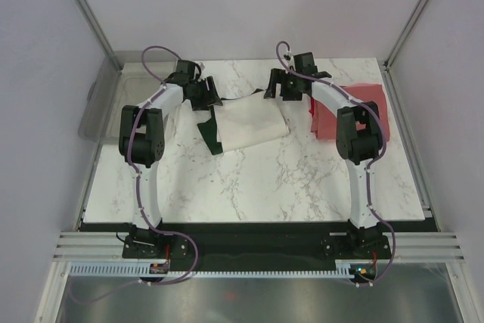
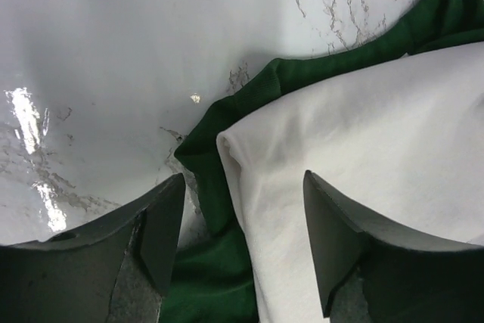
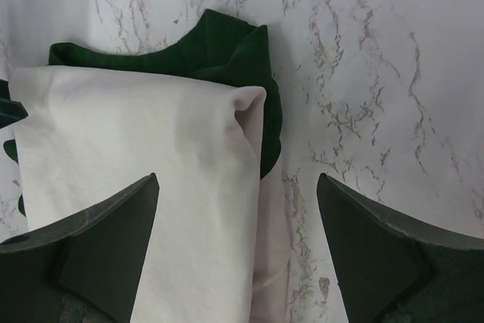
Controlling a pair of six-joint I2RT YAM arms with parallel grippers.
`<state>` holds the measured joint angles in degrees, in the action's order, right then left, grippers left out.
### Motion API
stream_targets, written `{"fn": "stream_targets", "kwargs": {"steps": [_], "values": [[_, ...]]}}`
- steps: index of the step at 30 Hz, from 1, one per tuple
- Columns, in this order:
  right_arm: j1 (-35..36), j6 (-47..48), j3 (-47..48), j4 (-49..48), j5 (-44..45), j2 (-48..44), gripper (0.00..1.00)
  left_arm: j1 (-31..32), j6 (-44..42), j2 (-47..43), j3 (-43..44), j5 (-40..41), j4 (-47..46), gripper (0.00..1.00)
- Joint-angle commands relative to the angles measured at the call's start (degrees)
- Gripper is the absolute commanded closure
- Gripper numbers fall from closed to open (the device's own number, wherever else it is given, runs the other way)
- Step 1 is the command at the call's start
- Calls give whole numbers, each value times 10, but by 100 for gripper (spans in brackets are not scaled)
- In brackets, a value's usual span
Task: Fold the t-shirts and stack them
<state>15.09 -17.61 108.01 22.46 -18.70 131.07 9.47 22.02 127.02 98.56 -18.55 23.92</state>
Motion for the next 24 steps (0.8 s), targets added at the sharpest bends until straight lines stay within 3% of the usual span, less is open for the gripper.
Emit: {"fn": "stream_targets", "kwargs": {"steps": [1,12,21,24], "values": [[-1,-16,-6,-39,-41,23,7,-3,7,-5,5,22,-5,29],[-9,-32,31,-23,-47,97,15,-3,15,2,-17,37,-5,33],[-5,-18,76,13,-49,139,28,1,13,29,7,29,8,34],[2,-14,104,34,-42,155,32,3,17,37,16,23,8,40]]}}
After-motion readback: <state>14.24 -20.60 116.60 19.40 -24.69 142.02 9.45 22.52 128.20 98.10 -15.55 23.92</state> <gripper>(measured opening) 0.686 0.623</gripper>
